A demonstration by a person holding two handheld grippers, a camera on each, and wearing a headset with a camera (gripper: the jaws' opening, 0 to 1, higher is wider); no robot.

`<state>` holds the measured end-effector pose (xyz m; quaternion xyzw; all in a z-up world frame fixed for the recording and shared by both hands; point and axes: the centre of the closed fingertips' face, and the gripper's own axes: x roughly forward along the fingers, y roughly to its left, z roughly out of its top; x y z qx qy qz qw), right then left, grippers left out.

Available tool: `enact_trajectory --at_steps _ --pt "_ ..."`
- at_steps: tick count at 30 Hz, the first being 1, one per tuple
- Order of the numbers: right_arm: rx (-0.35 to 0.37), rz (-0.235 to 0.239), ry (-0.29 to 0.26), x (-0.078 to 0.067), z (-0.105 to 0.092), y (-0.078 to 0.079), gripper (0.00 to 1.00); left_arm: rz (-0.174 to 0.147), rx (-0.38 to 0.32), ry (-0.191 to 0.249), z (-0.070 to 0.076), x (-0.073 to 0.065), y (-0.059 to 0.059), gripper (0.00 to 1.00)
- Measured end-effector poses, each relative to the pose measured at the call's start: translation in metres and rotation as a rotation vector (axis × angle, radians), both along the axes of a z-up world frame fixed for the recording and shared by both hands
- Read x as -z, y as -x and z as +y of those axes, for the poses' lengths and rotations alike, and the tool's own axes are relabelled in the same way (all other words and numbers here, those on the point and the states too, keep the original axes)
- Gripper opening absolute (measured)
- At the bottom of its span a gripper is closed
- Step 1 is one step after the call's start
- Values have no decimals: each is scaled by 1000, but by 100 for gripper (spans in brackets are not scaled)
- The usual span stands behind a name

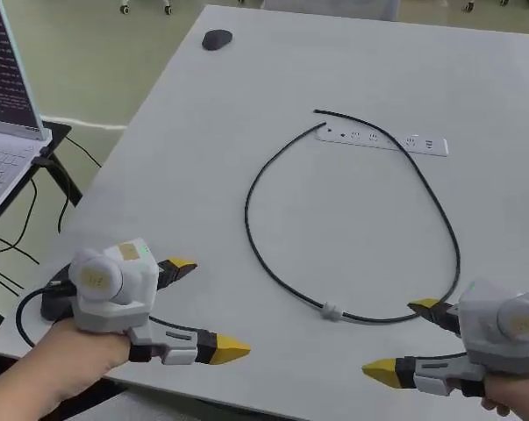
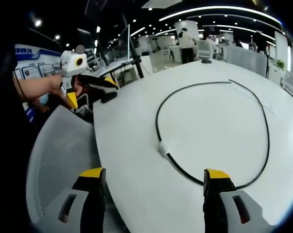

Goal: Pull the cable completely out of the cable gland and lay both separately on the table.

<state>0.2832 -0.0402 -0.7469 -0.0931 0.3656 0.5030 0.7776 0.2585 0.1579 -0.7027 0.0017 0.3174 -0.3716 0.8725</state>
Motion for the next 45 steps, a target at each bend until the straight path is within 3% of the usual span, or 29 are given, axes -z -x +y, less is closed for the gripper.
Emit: enact_trajectory --at_steps 11,17,26,28,38,45 --pt "-24 -28 41 5 15 -16 76 26 -5 11 2 6 9 96" --pt "-67 -49 73 8 24 -24 69 28 -10 25 4 5 7 95" --pt "-128 -44 123 25 36 -35 61 37 -5 21 4 8 9 94" --pt "-151 -71 149 29 37 -38 57 48 -4 21 5 10 11 94" --pt "-190 -39 175 46 43 -40 42 62 -16 27 9 11 10 91" --pt "-237 -28 213 59 46 -38 34 75 -14 30 7 15 17 90"
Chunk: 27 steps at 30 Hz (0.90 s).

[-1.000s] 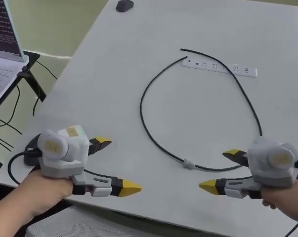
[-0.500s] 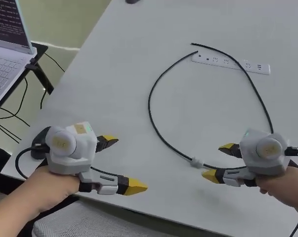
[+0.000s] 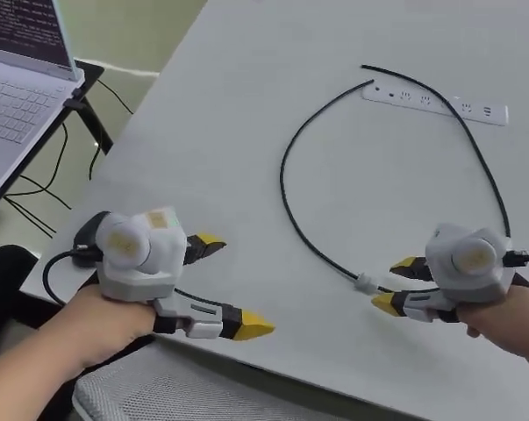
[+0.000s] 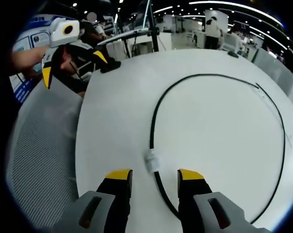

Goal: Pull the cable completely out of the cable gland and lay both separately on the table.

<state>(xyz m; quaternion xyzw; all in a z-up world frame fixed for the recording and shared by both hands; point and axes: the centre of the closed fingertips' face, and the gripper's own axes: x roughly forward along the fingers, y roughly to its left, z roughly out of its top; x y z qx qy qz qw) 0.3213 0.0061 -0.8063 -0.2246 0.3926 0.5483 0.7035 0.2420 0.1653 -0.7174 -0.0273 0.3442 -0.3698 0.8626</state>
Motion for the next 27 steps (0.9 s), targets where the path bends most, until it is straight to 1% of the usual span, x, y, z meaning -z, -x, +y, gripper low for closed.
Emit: enact_trajectory --at_steps 5,6,7,12,15,19,22,27 --pt "-24 0 14 1 5 2 31 16 -7 4 2 4 3 88" --pt "-34 -11 7 1 7 1 28 18 -7 3 2 4 4 88" --pt "-35 -9 8 1 8 1 25 20 -8 5 3 4 4 87" --pt "-56 -11 21 2 12 1 21 15 -16 14 3 3 2 86" --pt "-78 -17 39 5 10 0 19 14 -16 20 2 2 2 86" --pt "-92 -21 46 7 9 0 16 15 -18 25 1 1 2 85" --pt "-108 -24 59 10 8 0 13 19 -22 25 1 3 3 84" --pt "-126 -24 62 12 10 1 10 26 -17 26 -1 4 7 83"
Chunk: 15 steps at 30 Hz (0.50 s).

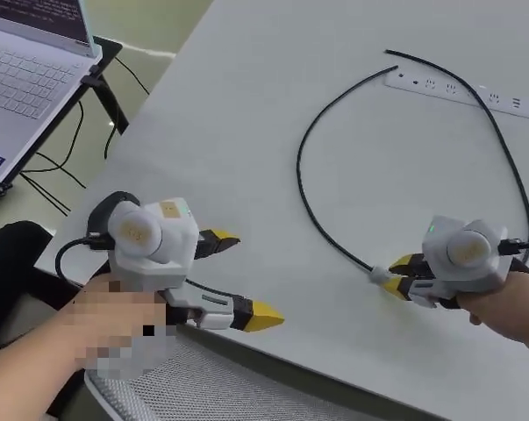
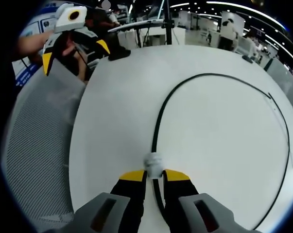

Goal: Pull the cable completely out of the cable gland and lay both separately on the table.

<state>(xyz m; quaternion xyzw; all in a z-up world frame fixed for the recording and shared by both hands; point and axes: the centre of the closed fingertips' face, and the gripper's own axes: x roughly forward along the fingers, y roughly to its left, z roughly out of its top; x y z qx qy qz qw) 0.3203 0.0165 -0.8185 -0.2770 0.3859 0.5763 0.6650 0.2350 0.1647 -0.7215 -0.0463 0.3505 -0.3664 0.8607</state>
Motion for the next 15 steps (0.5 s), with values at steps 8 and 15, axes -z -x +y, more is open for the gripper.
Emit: enact_trajectory --at_steps 8,15 --pt "1 -14 6 2 1 -2 8 0 -6 5 -1 -2 2 83" --pt "21 0 -11 -4 0 -1 7 -1 -4 5 -4 -2 5 82"
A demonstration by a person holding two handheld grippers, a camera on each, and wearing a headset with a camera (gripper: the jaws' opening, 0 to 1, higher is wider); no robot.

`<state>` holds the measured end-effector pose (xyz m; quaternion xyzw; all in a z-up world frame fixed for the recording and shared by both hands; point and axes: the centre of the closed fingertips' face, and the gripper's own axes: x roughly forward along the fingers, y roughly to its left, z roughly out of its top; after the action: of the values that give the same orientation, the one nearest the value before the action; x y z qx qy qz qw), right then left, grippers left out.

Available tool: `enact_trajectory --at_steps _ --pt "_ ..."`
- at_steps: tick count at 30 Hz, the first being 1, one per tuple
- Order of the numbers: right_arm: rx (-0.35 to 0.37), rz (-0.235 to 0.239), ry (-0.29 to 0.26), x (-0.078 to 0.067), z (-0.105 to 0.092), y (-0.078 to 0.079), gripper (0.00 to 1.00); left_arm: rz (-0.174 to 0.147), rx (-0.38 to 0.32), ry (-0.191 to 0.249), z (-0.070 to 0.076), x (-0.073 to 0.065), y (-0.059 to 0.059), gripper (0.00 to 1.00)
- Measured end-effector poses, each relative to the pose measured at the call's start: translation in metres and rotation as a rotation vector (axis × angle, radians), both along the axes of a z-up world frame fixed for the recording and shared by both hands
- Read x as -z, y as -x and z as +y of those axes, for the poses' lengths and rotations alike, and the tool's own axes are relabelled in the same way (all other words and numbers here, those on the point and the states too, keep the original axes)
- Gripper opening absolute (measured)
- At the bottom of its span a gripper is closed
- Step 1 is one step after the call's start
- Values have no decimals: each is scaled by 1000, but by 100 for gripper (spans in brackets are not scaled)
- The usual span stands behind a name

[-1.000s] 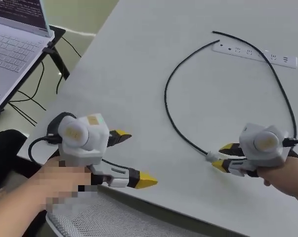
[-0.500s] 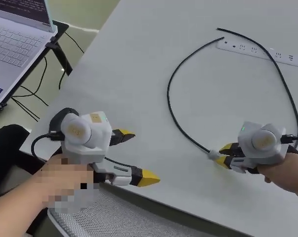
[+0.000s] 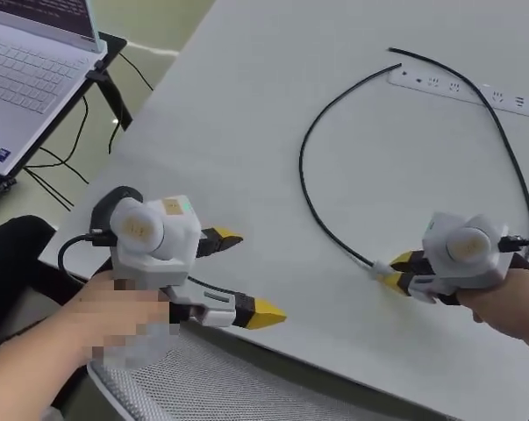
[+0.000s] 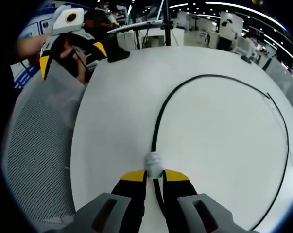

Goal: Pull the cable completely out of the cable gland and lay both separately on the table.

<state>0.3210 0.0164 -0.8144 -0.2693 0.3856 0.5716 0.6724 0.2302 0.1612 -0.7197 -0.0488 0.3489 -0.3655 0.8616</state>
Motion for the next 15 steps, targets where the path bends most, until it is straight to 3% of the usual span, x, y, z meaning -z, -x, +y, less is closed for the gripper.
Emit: enact_trajectory --at_steps 5,8,11,15 --pt "-1 14 -1 -7 -1 6 7 -10 2 24 -6 -5 1 84" --pt "-7 12 4 -17 -1 9 7 -18 13 14 -10 -9 0 83" --pt "-18 13 -1 -30 1 15 7 -57 27 34 -19 -25 -6 84" --pt "-15 24 -13 -44 4 20 7 -88 41 39 -26 -36 -13 83"
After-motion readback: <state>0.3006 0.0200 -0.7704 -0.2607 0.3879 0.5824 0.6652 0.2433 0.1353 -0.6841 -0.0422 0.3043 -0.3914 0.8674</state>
